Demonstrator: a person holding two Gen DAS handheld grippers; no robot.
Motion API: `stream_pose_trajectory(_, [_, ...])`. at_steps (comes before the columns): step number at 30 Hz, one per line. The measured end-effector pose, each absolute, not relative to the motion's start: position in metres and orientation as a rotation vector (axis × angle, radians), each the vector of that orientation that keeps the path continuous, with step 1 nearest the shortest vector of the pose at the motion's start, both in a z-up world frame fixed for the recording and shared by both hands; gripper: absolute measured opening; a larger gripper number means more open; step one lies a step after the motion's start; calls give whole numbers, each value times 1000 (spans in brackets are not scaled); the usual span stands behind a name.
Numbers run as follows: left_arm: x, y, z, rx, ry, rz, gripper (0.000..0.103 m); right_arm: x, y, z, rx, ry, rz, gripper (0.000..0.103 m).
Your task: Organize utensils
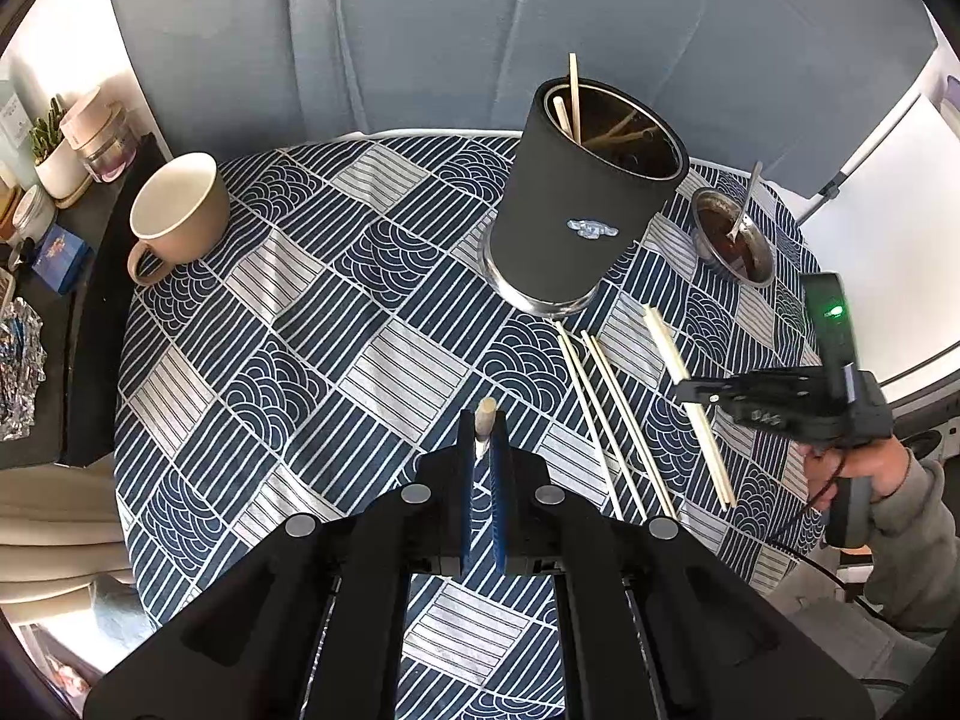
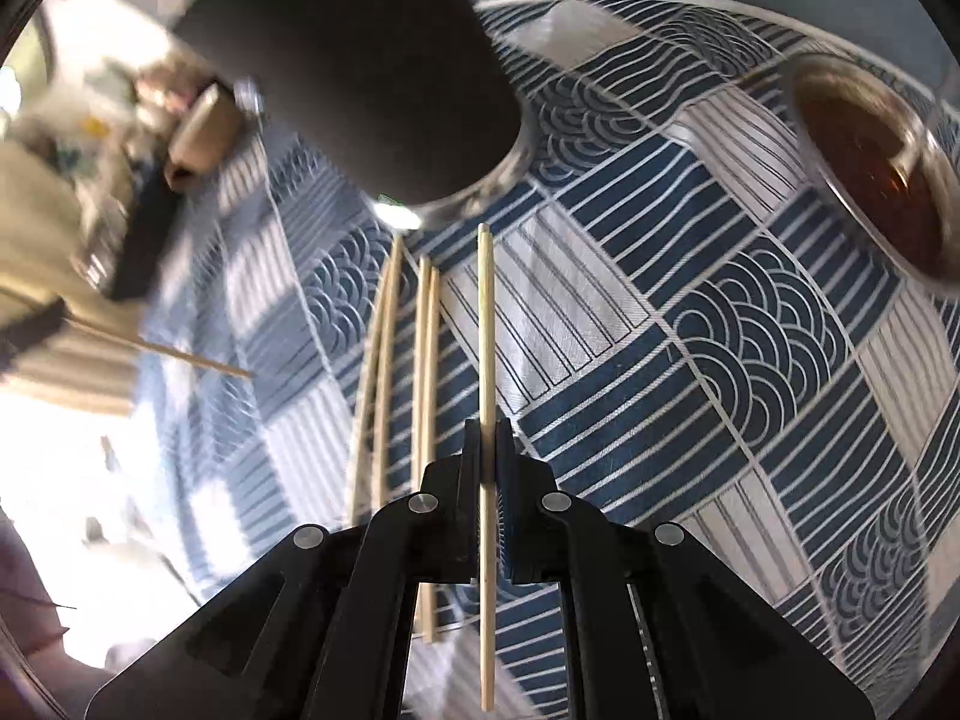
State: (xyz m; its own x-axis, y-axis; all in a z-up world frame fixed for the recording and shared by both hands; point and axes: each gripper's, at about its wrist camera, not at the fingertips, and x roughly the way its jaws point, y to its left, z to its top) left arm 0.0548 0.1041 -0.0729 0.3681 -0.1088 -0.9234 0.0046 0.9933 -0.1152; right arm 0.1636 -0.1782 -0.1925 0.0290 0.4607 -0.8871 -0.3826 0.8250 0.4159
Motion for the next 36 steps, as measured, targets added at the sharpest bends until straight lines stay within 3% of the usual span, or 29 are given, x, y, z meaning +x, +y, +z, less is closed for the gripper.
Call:
stream_pose_trajectory(21, [64,94,-70,-41,1207,-93,5,166,-188,-219,40,1453,589,6])
stream_pose_trajectory(36, [68,87,-65,-22,1199,-94,5,164,-202,-172,67,1351,664,5])
